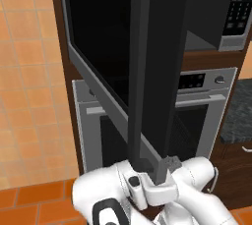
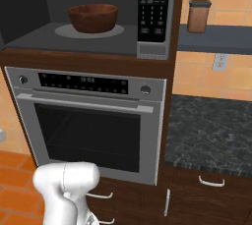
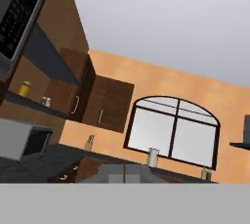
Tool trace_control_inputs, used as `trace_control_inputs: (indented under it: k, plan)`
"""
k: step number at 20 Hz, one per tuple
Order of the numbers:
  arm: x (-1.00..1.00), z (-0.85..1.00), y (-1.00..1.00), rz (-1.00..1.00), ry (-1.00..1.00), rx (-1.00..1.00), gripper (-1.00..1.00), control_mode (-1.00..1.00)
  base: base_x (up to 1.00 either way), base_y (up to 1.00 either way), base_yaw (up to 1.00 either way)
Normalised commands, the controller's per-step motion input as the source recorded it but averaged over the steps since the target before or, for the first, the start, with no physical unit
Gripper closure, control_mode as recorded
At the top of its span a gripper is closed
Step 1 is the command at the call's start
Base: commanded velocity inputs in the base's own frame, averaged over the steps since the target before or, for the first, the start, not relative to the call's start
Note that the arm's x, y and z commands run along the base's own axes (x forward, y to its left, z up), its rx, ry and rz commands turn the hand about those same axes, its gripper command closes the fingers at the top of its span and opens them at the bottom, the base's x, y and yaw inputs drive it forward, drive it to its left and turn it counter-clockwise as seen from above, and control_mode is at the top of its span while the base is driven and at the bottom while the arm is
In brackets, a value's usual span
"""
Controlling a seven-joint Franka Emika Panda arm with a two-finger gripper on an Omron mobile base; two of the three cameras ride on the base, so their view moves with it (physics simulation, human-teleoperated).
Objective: Open the microwave, place the bowl with waffle inside the microwave, then close the microwave door and turn it on.
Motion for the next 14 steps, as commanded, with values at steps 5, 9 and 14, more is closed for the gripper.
trace_control_inputs:
  k: [5,9,14]
  plan:
    - [-0.01,0.00,0.98,0.00,-0.22,-0.09,1.00,-1.00,0.00,0.00,0.00]
    - [0.46,0.00,1.00,0.00,0.00,-0.22,1.00,-1.00,0.00,0.00,0.00]
    - [0.53,-0.01,1.00,0.00,0.00,-0.25,1.00,-1.00,0.00,0.00,0.00]
